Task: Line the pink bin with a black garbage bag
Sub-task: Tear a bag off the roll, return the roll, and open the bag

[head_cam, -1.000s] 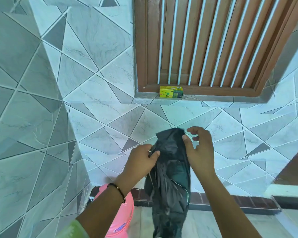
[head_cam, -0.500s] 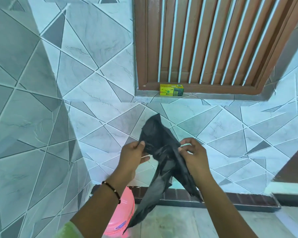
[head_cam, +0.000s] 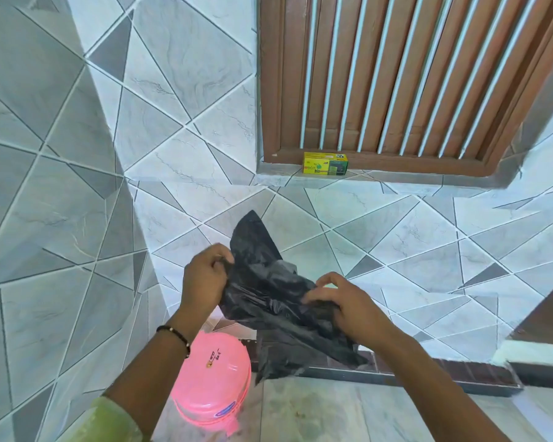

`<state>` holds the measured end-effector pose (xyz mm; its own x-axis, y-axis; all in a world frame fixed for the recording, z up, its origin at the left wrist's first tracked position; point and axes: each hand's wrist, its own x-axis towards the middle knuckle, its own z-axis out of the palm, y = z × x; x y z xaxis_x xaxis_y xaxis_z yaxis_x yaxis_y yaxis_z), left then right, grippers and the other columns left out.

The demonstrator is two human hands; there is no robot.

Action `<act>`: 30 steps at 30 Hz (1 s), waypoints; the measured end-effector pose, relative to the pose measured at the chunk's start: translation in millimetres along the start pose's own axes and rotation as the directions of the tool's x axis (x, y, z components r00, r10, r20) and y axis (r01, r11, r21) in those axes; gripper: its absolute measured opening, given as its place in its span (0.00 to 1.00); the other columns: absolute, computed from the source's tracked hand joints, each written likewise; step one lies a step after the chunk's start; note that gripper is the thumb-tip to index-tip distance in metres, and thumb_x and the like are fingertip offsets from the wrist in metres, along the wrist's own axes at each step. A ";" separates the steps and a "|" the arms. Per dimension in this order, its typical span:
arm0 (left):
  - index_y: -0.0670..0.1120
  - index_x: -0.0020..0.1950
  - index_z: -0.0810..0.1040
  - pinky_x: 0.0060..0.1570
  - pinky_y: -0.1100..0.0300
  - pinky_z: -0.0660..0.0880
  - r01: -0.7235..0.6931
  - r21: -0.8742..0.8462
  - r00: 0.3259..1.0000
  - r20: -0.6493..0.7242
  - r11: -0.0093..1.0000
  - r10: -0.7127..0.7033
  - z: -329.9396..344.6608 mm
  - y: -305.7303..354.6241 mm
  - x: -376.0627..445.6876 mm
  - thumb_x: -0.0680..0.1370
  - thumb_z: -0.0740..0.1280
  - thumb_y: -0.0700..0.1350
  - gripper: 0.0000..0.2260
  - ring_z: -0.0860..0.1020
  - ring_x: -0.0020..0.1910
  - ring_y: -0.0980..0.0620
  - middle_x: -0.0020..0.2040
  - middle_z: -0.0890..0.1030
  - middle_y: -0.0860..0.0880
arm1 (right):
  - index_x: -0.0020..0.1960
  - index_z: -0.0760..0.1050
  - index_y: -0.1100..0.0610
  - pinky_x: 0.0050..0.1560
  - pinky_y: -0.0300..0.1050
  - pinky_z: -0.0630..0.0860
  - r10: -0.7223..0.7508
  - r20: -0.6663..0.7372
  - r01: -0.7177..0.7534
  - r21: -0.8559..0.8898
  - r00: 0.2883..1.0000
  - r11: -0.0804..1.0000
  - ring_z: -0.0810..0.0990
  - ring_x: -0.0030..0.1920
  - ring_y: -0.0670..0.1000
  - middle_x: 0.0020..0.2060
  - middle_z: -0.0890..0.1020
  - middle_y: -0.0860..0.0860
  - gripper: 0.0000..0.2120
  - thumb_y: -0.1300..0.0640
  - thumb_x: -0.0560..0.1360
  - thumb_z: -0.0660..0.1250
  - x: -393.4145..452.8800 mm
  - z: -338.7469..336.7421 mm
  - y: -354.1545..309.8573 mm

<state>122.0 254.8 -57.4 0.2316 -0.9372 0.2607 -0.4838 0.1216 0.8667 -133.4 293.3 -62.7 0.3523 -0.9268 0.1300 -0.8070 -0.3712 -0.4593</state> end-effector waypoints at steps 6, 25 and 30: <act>0.52 0.48 0.82 0.48 0.58 0.74 -0.199 0.535 0.933 0.360 0.821 -0.008 -1.0 -7.0 -10.7 0.74 0.62 0.36 0.13 0.80 0.49 0.45 0.52 0.82 0.50 | 0.49 0.82 0.55 0.57 0.41 0.71 0.315 -0.124 -0.309 0.068 0.941 0.949 0.78 0.55 0.56 0.54 0.80 0.56 0.18 0.71 0.74 0.57 4.4 -11.3 17.9; 0.49 0.62 0.76 0.49 0.57 0.78 0.461 -0.121 0.792 0.503 0.879 -0.346 18.5 -21.8 -16.4 0.77 0.57 0.31 0.20 0.77 0.52 0.40 0.57 0.78 0.39 | 0.75 0.57 0.55 0.69 0.45 0.61 0.364 -0.160 -0.362 0.039 0.918 0.931 0.66 0.71 0.55 0.73 0.66 0.53 0.30 0.56 0.77 0.64 4.4 -22.2 9.0; 0.50 0.43 0.84 0.40 0.61 0.74 0.386 -0.122 0.803 0.532 0.915 -0.268 27.6 -30.0 -23.5 0.78 0.56 0.33 0.19 0.80 0.42 0.49 0.44 0.85 0.48 | 0.75 0.58 0.54 0.70 0.43 0.59 0.330 -0.179 -0.327 0.046 0.927 0.944 0.65 0.72 0.54 0.74 0.65 0.52 0.29 0.57 0.77 0.64 8.2 -25.9 7.2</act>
<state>107.8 264.1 -101.3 -0.1332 -0.9593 -0.2490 -0.2505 -0.2105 0.9450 -148.6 281.6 -42.2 -0.0246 -0.9917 0.1262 -0.8553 -0.0445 -0.5162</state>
